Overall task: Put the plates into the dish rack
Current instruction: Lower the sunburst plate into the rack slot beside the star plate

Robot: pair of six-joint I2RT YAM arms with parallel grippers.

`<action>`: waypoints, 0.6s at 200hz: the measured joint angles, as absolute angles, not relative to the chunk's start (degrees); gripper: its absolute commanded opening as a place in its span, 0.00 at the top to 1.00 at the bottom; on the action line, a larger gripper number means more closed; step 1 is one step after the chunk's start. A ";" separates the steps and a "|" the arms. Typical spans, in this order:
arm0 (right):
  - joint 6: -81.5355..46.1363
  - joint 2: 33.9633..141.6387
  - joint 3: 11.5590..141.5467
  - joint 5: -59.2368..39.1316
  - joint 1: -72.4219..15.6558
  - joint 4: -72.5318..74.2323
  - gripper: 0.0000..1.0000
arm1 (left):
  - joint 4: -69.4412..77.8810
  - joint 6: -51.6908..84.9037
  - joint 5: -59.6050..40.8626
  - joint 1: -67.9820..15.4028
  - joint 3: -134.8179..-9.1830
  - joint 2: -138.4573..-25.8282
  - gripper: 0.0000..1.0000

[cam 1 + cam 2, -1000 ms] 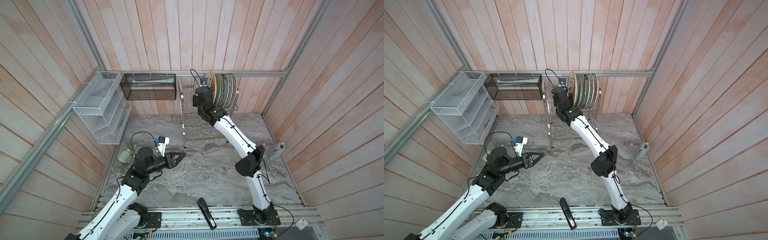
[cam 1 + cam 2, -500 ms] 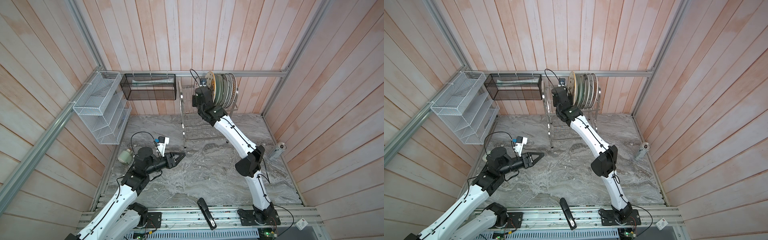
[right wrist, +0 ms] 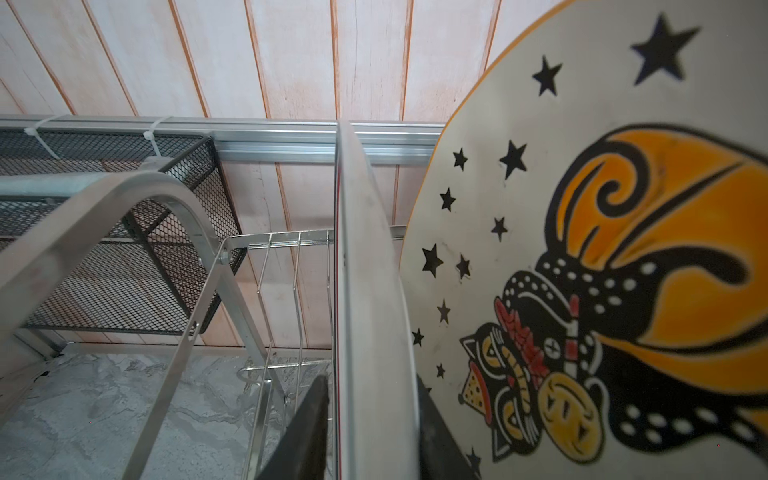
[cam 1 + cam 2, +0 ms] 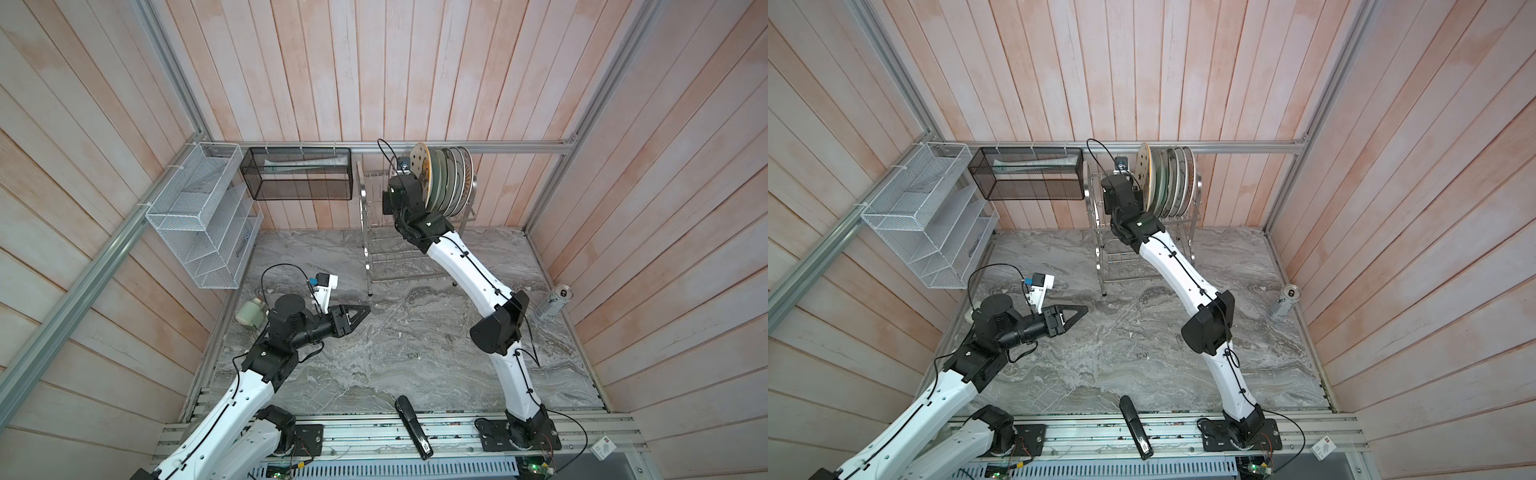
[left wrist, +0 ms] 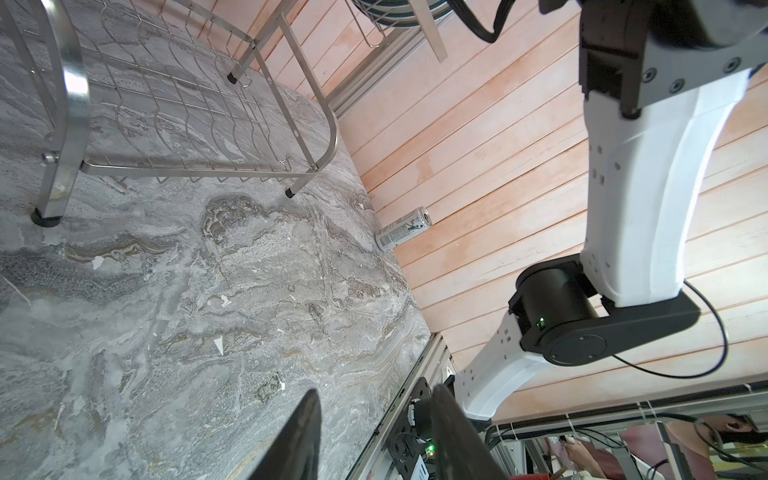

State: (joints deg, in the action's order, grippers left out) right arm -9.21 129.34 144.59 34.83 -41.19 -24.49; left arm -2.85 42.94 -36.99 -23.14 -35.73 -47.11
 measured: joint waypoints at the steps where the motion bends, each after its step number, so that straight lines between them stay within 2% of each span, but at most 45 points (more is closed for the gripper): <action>1: -9.17 129.34 144.59 34.85 -41.19 -24.49 0.64 | -2.85 42.92 -36.99 -23.14 -35.73 -47.11 0.55; 48: -7.94 129.10 144.59 34.81 -42.06 -24.45 0.55 | -3.07 42.65 -37.01 -23.07 -35.73 -47.13 0.55; 120: -6.15 126.80 144.59 34.63 -42.68 -24.01 0.52 | -3.07 42.65 -36.99 -22.87 -35.73 -47.13 0.55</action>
